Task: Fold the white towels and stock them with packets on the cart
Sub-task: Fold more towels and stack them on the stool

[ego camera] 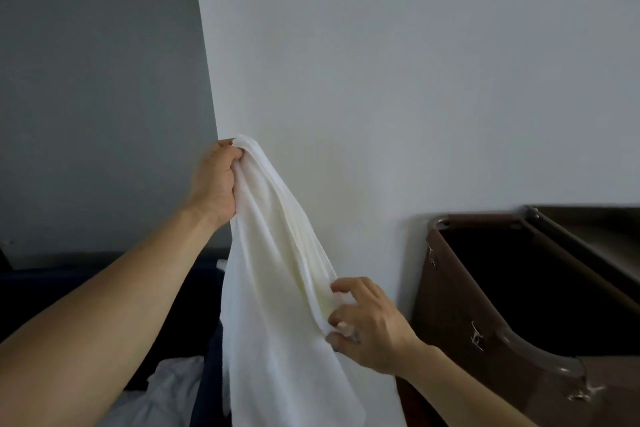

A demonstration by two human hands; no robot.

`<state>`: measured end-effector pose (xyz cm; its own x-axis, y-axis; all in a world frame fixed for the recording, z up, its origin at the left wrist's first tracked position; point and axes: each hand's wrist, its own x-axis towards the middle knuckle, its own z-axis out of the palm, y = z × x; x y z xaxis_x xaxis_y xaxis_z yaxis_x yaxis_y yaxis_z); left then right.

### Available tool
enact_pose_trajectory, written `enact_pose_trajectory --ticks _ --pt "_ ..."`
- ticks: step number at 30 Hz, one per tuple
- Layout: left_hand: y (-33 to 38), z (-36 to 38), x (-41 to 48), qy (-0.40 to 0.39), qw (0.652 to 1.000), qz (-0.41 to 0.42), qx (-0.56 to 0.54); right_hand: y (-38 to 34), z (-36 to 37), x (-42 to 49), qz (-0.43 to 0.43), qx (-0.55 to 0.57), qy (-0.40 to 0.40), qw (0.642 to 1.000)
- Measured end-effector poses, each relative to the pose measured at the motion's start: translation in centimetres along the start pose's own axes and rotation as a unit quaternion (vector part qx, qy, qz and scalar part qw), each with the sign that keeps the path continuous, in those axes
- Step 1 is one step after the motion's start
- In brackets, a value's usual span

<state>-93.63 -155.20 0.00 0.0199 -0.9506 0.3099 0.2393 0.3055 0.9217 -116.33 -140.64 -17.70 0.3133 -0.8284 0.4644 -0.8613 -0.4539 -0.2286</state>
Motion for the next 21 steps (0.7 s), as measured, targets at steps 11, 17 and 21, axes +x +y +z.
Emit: enact_pose_trajectory --ticks 11,17,21 --pt "-0.5 -2.5 0.7 0.017 0.997 0.028 0.066 1.2 -5.3 0.9 0.166 -0.068 -0.18 0.967" --pt "-2.1 -6.1 1.2 0.02 0.952 0.093 0.291 3.6 -10.0 3.6 0.249 -0.042 -0.107 0.962" --pt "1.4 -5.8 3.3 0.071 0.93 0.151 0.326 3.0 -17.4 8.7 0.228 -0.066 0.08 0.968"
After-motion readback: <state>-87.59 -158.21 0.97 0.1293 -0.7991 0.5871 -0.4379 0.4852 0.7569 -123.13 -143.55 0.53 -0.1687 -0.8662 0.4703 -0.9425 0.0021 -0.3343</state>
